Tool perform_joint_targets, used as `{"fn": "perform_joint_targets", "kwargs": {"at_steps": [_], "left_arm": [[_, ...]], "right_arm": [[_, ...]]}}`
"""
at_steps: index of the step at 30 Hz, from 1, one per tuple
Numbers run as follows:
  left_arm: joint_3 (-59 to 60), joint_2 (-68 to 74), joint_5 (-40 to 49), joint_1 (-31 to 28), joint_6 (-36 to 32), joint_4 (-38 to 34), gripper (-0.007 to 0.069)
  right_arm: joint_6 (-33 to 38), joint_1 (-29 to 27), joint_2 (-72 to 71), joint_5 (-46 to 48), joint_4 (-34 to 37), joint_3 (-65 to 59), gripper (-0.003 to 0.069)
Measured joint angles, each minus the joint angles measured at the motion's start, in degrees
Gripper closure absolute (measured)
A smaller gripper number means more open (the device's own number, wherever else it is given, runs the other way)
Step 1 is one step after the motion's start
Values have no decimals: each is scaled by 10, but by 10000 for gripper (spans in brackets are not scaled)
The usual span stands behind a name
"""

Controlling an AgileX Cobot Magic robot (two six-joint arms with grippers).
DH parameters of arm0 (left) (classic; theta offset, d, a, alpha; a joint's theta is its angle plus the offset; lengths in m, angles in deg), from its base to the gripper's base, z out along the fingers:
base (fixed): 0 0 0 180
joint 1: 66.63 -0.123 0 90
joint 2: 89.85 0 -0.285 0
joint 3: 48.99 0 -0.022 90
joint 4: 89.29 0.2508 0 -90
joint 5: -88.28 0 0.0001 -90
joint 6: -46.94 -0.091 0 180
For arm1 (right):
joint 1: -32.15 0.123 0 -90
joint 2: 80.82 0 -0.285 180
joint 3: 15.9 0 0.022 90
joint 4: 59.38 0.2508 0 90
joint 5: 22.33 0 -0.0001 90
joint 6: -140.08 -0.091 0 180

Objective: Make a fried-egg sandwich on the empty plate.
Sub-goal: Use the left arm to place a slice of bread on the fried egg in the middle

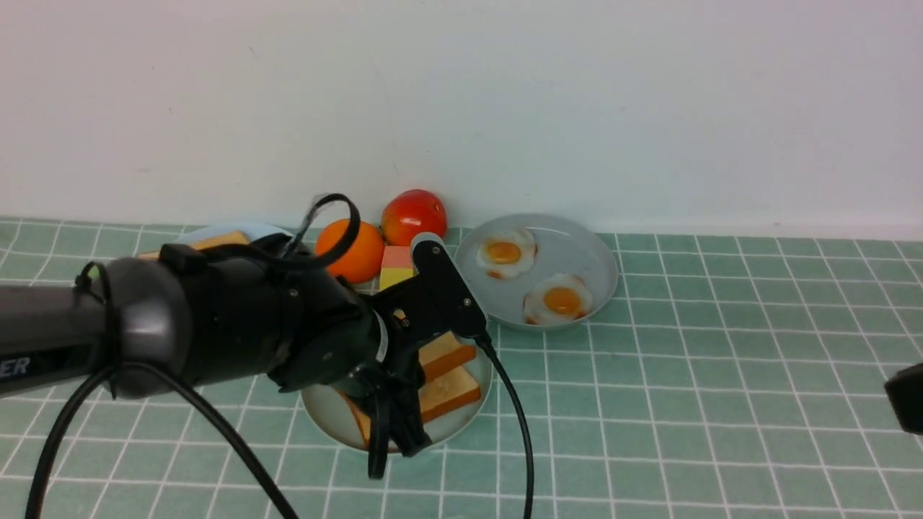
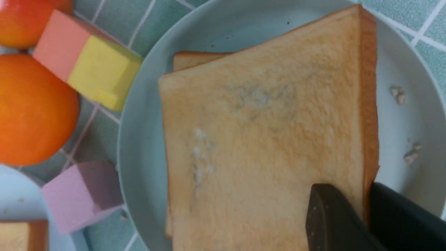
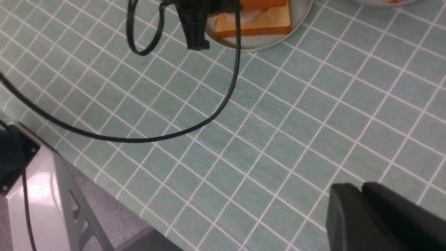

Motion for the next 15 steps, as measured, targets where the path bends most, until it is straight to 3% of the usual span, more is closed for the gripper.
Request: {"fn": "perform_joint_targets", "kwargs": {"at_steps": [5,15], "left_arm": [[0,14,-3,0,0,0,501],[0,-20,15,1,40,-22,197]], "right_arm": [[0,0,-20,4,1,0,582],[0,0,-38,24,15,0,574]]}}
